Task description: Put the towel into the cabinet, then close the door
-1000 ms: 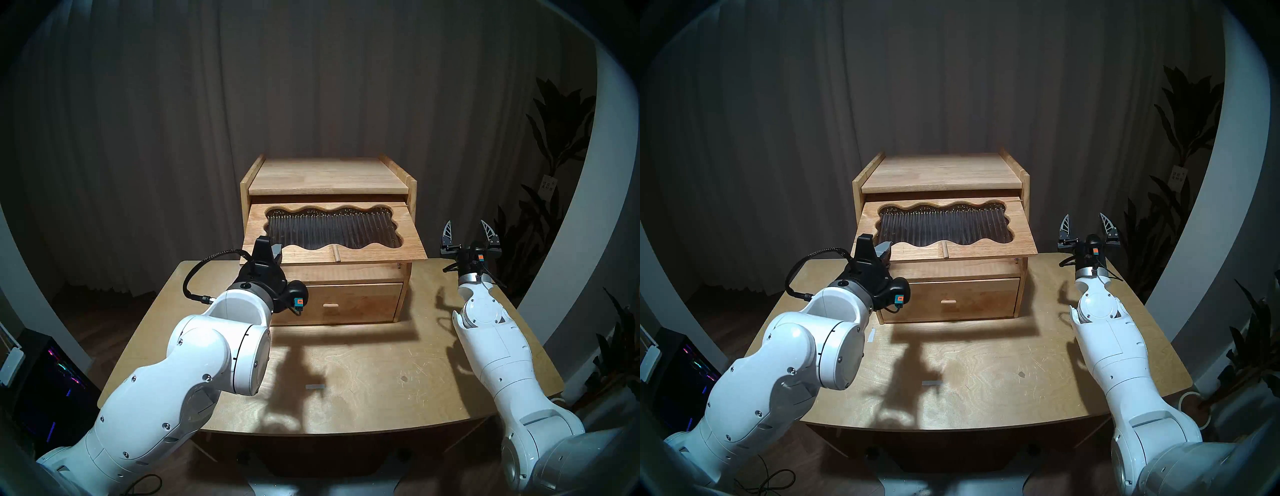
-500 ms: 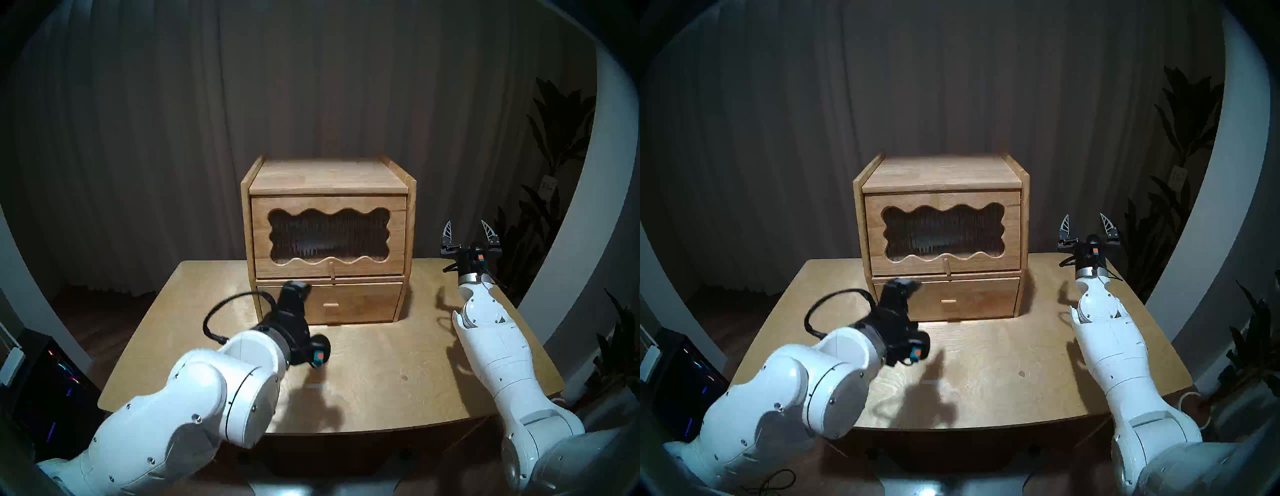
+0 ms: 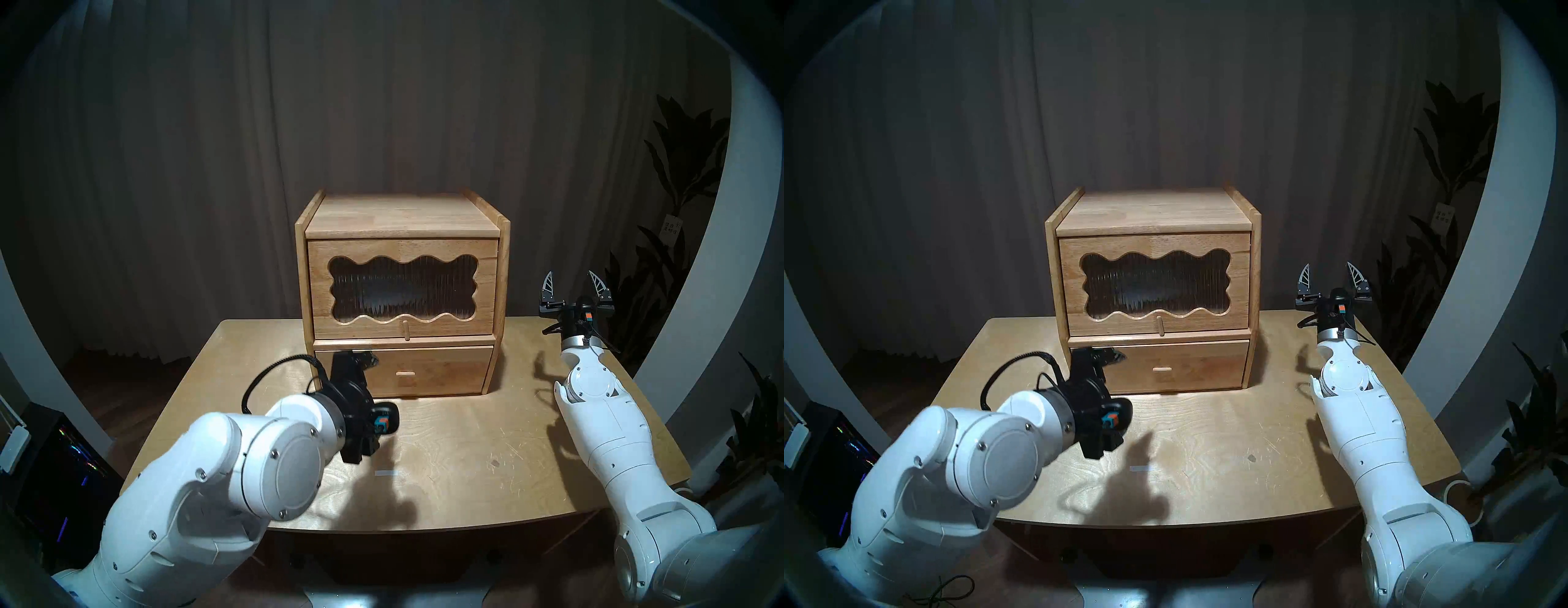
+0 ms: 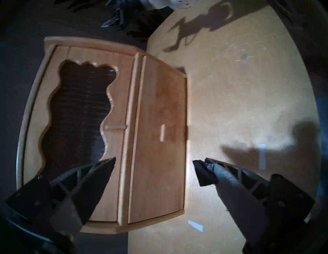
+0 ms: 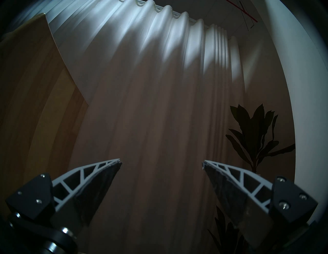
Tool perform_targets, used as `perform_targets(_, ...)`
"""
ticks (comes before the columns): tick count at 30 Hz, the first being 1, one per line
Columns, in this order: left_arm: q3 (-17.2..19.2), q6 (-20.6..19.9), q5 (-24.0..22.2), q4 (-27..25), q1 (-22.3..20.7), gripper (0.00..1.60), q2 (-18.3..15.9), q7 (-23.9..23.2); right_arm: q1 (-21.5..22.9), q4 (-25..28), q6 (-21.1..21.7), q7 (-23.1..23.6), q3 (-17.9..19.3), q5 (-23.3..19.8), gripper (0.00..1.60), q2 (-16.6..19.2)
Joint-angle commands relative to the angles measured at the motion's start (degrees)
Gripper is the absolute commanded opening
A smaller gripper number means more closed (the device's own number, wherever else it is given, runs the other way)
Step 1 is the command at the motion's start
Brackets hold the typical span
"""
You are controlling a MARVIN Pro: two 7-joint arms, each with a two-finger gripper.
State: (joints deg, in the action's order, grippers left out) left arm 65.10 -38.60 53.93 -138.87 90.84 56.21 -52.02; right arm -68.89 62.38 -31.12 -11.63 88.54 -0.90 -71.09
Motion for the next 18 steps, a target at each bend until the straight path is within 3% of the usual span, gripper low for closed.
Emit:
perform_targets(1,7.91,-4.36,-2.01,-1.13,-5.56,1.6,3.48,2.89,0.83,0.62,-0.22,-0.02,0.09,0.01,1.6,0.1)
perform_targets(6,14.51,-8.05,-4.33,-1.13,-6.76,1.6,5.92,4.42,0.92,0.49,-0.26,-0.02,0.06,0.01,1.6,0.11)
perform_targets(7,14.05,-8.65,-4.57,-1.13,-7.04,1.6,6.2,4.77,0.92,0.46,-0.26,-0.02,0.05,0.01,1.6,0.11)
perform_targets(18,25.61,-14.82,-10.81,-1.13,-8.31,1.6,12.22,6.76,1.22,0.24,-0.26,0.38,0.42,-0.35,1.6,0.84)
